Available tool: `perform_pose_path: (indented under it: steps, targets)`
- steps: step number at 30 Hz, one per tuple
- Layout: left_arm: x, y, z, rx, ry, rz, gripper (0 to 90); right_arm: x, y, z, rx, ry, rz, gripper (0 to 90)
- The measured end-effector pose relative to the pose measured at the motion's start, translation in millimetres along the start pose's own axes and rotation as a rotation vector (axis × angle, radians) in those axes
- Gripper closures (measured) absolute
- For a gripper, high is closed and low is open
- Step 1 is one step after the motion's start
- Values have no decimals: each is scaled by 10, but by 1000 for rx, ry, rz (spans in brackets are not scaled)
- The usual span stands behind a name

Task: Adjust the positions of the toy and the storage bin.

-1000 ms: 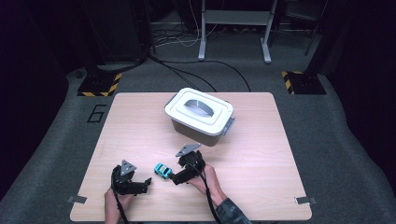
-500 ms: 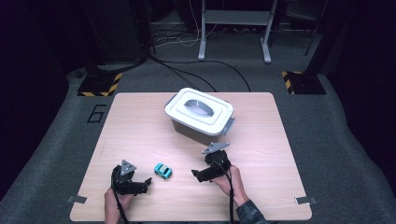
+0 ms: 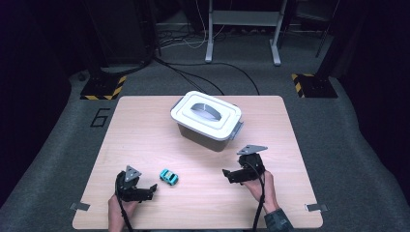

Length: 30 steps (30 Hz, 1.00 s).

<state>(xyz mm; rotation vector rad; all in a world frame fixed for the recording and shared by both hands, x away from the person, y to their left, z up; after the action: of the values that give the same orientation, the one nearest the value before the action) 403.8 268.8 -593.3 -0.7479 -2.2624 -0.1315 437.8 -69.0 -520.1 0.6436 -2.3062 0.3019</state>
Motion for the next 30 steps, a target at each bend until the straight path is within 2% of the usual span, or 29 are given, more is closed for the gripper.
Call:
perform_pose_path:
  steps: [7, 16, 21, 30]
  targets:
    - [0, 2, 0, -3, 4, 1, 27, 121, -187, -103, -16, -22, 37, 54]
    - [0, 2, -1, -3, 4, 1, 27, 212, -334, -347, 5, -42, 68, 0]
    - [-1, 1, -1, -3, 3, 1, 27, 212, -353, -442, 6, -50, 63, 0]
    - [-1, 1, -1, -2, 4, 2, 27, 168, -391, -801, 46, -92, 72, 0]
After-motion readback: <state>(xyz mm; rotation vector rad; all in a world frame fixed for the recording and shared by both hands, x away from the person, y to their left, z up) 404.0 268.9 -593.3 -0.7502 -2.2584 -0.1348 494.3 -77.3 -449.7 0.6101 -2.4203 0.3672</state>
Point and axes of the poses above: each handheld gripper's, and its own axes: x roughly backward along the jaws, z roughly out of its underside, y roughly to its left, the point moved 9 cm from there along -x, roughly forward along the jaws, and after that the axes turned 10 degrees about z, right-handed, at the moved point
